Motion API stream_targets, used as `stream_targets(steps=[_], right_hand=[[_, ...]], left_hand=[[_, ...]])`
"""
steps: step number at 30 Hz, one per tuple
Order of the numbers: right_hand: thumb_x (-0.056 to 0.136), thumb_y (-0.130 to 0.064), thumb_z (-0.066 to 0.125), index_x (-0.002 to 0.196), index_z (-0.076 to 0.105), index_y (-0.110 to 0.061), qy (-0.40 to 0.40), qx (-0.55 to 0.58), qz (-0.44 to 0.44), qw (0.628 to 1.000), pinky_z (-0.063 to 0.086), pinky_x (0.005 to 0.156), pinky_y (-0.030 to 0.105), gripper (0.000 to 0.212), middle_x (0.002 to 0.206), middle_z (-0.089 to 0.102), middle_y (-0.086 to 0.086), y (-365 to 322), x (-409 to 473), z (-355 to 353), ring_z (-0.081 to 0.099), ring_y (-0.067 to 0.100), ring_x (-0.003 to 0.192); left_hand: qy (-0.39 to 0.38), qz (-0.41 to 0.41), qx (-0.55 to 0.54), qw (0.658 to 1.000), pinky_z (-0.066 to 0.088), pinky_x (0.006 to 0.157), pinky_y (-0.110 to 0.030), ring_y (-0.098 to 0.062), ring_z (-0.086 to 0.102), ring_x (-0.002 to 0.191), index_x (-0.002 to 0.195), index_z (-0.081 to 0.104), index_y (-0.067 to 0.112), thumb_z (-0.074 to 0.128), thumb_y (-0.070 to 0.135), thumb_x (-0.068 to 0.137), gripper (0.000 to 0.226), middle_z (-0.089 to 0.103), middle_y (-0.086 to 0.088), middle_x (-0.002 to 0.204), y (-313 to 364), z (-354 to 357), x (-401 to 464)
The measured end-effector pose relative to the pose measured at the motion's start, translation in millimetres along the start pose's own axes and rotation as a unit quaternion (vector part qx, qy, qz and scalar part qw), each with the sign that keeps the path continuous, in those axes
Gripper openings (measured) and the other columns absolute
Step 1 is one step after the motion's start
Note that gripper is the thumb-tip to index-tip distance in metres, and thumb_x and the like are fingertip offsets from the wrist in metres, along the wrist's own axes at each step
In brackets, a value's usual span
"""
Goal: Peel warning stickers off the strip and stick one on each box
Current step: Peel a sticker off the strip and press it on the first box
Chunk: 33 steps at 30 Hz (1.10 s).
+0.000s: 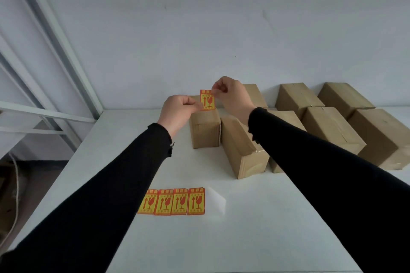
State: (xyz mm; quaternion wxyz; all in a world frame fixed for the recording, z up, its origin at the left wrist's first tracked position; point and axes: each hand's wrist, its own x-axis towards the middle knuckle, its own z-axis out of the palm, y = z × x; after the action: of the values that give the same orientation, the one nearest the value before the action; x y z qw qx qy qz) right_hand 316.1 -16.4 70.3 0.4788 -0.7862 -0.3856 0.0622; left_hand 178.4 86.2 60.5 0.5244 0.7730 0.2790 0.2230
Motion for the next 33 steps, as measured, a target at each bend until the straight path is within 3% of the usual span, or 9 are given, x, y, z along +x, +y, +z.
stream_targets(steps=[6,12,15,18,26,33], right_hand=[[0.097,-0.014,0.058,0.092,0.061,-0.017,-0.047,-0.067,0.043,0.996,0.037,0.056,0.017,0.007,0.085,0.061,-0.007,22.4,40.3,27.0,0.053,0.005,0.073],[0.099,-0.017,0.056,0.095,0.061,-0.016,-0.053,-0.101,0.034,0.993,0.037,0.056,0.018,0.006,0.093,0.064,-0.002,32.8,46.8,34.3,0.057,0.013,0.083],[0.098,-0.017,0.057,0.095,0.061,-0.015,-0.053,-0.115,0.031,0.992,0.037,0.056,0.018,0.006,0.093,0.064,-0.001,36.6,48.3,37.8,0.057,0.015,0.084],[0.098,-0.016,0.058,0.092,0.061,-0.016,-0.042,-0.115,0.033,0.992,0.036,0.056,0.018,0.006,0.093,0.064,-0.001,39.6,47.9,40.6,0.057,0.015,0.085],[0.096,-0.017,0.059,0.094,0.062,-0.017,-0.031,-0.142,0.022,0.989,0.041,0.065,0.023,0.004,0.092,0.063,-0.002,40.0,48.2,46.5,0.059,0.016,0.088],[0.094,-0.016,0.060,0.091,0.061,-0.018,-0.020,-0.156,0.030,0.987,0.049,0.070,0.028,0.003,0.094,0.066,0.000,39.2,48.7,49.0,0.062,0.018,0.089]], left_hand=[[0.014,-0.053,0.044,0.998,0.042,0.070,-0.025,-0.012,0.061,0.090,0.086,0.073,0.007,0.075,0.024,0.085,0.017,0.070,0.000,0.092,-24.9,5.5,42.8],[0.016,-0.048,0.089,0.995,0.048,0.074,-0.034,-0.018,0.064,0.083,0.087,0.072,0.005,0.074,0.025,0.086,0.020,0.071,-0.004,0.089,-34.7,13.6,54.2],[0.018,-0.025,0.118,0.992,0.042,0.063,-0.030,-0.015,0.058,0.075,0.079,0.066,0.011,0.072,0.024,0.087,0.016,0.065,-0.001,0.082,-34.9,14.3,54.3],[0.018,-0.004,0.148,0.989,0.040,0.062,-0.030,-0.016,0.056,0.072,0.075,0.062,0.013,0.070,0.024,0.087,0.018,0.062,0.000,0.077,-34.2,15.2,53.7],[0.024,0.020,0.210,0.977,0.037,0.057,-0.029,-0.019,0.056,0.077,0.086,0.062,0.010,0.069,0.027,0.087,0.018,0.062,-0.001,0.083,-39.1,14.4,53.5],[0.044,0.042,0.187,0.981,0.035,0.057,-0.028,-0.015,0.053,0.074,0.093,0.060,0.010,0.071,0.030,0.088,0.023,0.057,0.004,0.080,-44.4,13.8,49.1]])
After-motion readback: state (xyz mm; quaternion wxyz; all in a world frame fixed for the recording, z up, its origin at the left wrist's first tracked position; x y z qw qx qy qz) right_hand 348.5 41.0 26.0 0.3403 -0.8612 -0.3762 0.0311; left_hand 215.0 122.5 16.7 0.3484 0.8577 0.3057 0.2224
